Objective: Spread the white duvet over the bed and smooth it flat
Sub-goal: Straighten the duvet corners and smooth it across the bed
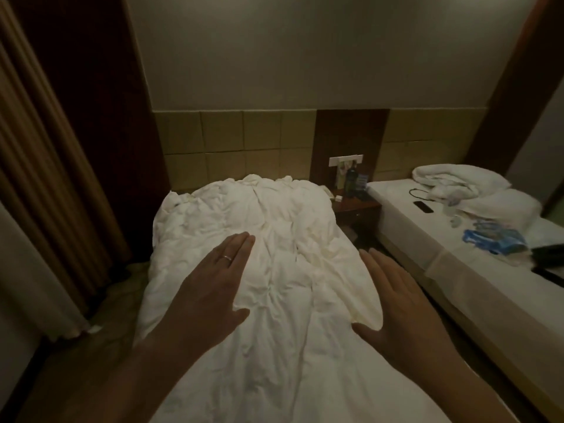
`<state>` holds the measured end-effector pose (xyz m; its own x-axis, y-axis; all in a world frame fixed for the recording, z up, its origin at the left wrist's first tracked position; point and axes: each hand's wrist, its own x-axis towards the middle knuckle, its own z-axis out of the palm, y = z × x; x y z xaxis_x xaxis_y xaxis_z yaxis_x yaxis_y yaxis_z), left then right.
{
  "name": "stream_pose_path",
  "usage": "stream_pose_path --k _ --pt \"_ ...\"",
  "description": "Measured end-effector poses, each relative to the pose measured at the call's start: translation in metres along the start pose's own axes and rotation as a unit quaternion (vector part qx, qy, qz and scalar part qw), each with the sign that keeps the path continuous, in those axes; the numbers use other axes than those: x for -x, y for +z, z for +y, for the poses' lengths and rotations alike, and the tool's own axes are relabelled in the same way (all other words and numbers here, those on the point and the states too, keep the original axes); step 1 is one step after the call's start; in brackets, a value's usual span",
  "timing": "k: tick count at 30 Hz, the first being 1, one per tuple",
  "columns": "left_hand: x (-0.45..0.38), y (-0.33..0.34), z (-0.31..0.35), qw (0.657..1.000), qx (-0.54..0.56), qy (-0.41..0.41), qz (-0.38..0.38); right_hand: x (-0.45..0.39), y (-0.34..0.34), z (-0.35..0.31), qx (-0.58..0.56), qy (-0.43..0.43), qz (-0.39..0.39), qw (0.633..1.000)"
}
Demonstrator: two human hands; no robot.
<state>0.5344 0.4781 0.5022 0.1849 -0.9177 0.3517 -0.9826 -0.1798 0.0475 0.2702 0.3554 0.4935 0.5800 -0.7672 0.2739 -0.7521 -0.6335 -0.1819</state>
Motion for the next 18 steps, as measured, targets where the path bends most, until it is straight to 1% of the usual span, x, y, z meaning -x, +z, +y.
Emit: stream_pose_path --k 4,8,11,14,17,18 --pt "-0.010 0.014 0.001 1.000 0.008 -0.025 -0.003 -0.012 0.001 0.017 -0.002 0.004 -0.013 1.000" --pt "-0.020 0.033 0.000 0.999 0.012 -0.017 -0.030 -0.009 0.013 0.030 0.002 0.027 -0.010 1.000" --pt "-0.033 0.046 0.015 0.999 0.007 -0.015 -0.039 -0.006 0.011 0.056 -0.005 0.036 -0.018 0.999" --pt "-0.049 0.049 0.047 0.999 -0.006 -0.032 -0.035 -0.013 0.005 0.100 0.000 0.020 -0.013 1.000" --pt "-0.069 0.054 0.097 0.997 -0.022 -0.052 -0.044 -0.024 -0.003 0.152 -0.004 -0.002 -0.015 1.000" --pt "-0.076 0.058 0.117 0.998 -0.025 -0.049 -0.034 -0.028 -0.006 0.169 -0.005 -0.010 -0.016 1.000"
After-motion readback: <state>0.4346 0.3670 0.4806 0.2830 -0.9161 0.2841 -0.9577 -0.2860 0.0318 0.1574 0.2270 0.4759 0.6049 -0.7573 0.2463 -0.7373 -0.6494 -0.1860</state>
